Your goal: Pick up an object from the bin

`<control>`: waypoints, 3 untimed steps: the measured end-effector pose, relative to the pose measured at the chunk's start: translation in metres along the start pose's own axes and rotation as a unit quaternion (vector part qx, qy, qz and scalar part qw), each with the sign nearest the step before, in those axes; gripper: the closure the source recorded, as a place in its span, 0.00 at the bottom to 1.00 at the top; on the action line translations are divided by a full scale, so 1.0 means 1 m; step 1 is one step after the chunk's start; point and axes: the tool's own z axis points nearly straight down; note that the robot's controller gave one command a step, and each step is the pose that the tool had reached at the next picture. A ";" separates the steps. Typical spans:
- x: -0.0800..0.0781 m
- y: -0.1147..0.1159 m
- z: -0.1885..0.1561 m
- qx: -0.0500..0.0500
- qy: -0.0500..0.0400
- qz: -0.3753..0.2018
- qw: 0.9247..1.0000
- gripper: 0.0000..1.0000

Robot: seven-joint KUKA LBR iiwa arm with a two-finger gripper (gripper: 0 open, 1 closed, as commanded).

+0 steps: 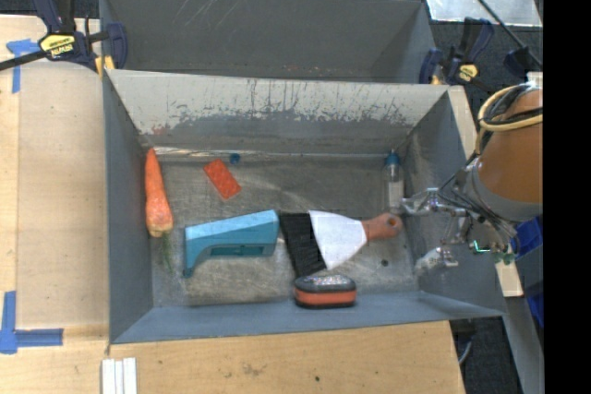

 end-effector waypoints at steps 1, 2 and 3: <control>-0.002 0.000 -0.004 0.001 -0.004 -0.002 1.000 0.00; -0.055 0.019 0.057 -0.002 0.009 0.076 0.997 1.00; -0.055 0.019 0.057 -0.002 0.009 0.077 0.997 1.00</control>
Offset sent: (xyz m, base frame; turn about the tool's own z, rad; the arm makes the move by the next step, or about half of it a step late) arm 0.0565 0.0192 -0.0632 0.1572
